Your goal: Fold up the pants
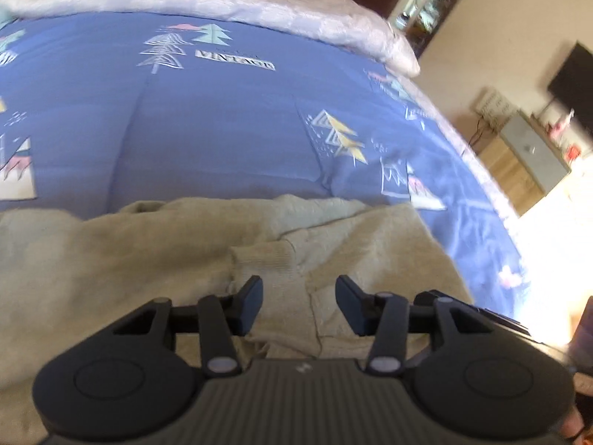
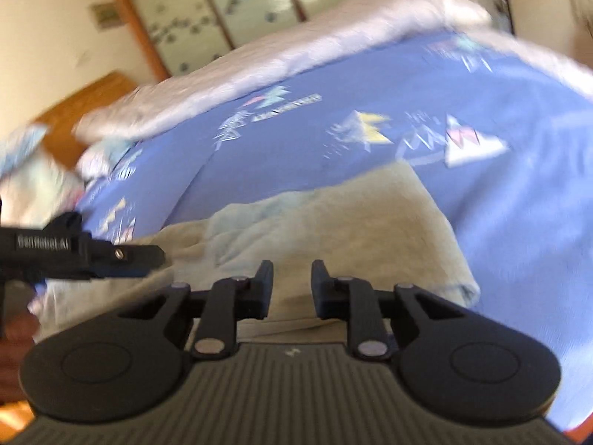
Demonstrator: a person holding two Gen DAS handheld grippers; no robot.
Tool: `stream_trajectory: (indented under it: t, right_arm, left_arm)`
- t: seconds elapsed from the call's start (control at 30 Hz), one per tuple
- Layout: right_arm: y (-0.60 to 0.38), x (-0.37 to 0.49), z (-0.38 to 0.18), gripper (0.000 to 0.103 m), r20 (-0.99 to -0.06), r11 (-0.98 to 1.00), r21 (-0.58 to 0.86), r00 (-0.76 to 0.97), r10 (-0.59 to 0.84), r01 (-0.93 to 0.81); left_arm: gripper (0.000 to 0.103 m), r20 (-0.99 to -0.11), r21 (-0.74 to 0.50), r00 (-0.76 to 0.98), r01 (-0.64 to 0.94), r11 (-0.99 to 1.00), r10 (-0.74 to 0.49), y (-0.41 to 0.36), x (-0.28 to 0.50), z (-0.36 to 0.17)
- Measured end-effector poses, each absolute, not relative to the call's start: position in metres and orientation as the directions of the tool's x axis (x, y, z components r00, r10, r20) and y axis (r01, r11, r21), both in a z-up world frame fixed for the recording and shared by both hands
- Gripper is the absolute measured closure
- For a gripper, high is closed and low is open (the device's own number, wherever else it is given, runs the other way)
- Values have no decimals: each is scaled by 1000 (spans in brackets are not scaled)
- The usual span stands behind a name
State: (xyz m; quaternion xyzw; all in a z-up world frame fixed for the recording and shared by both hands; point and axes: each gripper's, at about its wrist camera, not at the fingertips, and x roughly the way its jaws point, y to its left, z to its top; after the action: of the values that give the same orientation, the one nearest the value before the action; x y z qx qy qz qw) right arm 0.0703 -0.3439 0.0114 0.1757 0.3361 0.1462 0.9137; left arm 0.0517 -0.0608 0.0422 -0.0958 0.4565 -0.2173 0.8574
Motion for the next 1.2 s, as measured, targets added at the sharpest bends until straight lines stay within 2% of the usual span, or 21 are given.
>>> stream_trajectory:
  t: [0.1, 0.2, 0.3, 0.33, 0.37, 0.4, 0.47, 0.5, 0.57, 0.63, 0.67, 0.7, 0.8, 0.9, 0.97, 1.0, 1.03, 1.13, 1.2]
  right_arm:
    - [-341, 71, -14, 79, -624, 887, 451, 675, 394, -101]
    - [-343, 62, -29, 81, -586, 878, 465, 704, 403, -115]
    - [-345, 62, -29, 81, -576, 870, 480, 708, 408, -111]
    - [-346, 62, -29, 81, -574, 866, 488, 708, 413, -109]
    - [-346, 62, -29, 81, -573, 861, 498, 706, 417, -105]
    - [-347, 64, -29, 81, -575, 856, 507, 702, 421, -100]
    - [-353, 65, -23, 79, -575, 840, 537, 694, 433, -79]
    - [-359, 62, -19, 76, -553, 820, 568, 704, 445, -72]
    - [-377, 48, -7, 75, -479, 797, 598, 759, 441, -86]
    - [-394, 37, 5, 67, -436, 807, 587, 813, 385, -67]
    - [-403, 35, 7, 58, -428, 807, 589, 831, 355, -42]
    - [-412, 35, 5, 52, -431, 798, 603, 838, 333, -7]
    - [-435, 41, -16, 52, -471, 717, 690, 815, 339, 100]
    - [-437, 46, -34, 52, -508, 669, 727, 778, 370, 157]
    - [-430, 49, -40, 57, -528, 680, 716, 761, 375, 161]
    - [-424, 51, -36, 78, -531, 695, 704, 758, 378, 147]
    - [-416, 53, -31, 89, -534, 706, 697, 748, 394, 126]
    - [-381, 48, 1, 89, -494, 769, 639, 767, 409, 1]
    - [-346, 42, 29, 89, -470, 831, 539, 770, 432, -137]
  left_arm:
    - [65, -809, -249, 465, 286, 925, -361, -78, 60, 11]
    - [63, -767, -89, 562, 386, 918, -310, -91, 44, -3]
    - [59, -769, -24, 582, 388, 921, -265, -99, 39, -2]
    - [57, -772, -34, 577, 381, 924, -266, -98, 41, -1]
    - [42, -777, -37, 575, 364, 931, -256, -95, 44, 0]
    - [39, -785, -42, 571, 337, 940, -240, -91, 47, 0]
    - [44, -796, -100, 553, 282, 954, -247, -72, 50, 6]
    - [49, -794, -132, 551, 255, 958, -256, -61, 48, 10]
    - [50, -778, -199, 564, 197, 960, -277, -32, 42, 19]
    - [50, -766, -265, 571, 136, 955, -294, -3, 35, 23]
    - [50, -763, -306, 568, 104, 946, -309, 13, 32, 24]
    - [50, -758, -347, 564, 79, 935, -329, 27, 29, 24]
    - [50, -723, -459, 568, 32, 888, -394, 66, 16, 25]
    - [50, -701, -489, 586, 20, 872, -406, 88, 6, 31]
    - [49, -697, -504, 584, 13, 864, -415, 93, 5, 32]
    - [49, -696, -518, 577, 10, 855, -428, 93, 8, 34]
    - [49, -692, -535, 567, 12, 845, -446, 91, 10, 35]
    - [41, -674, -564, 542, 62, 824, -502, 70, 20, 48]
    - [23, -665, -553, 524, 133, 822, -532, 46, 29, 61]
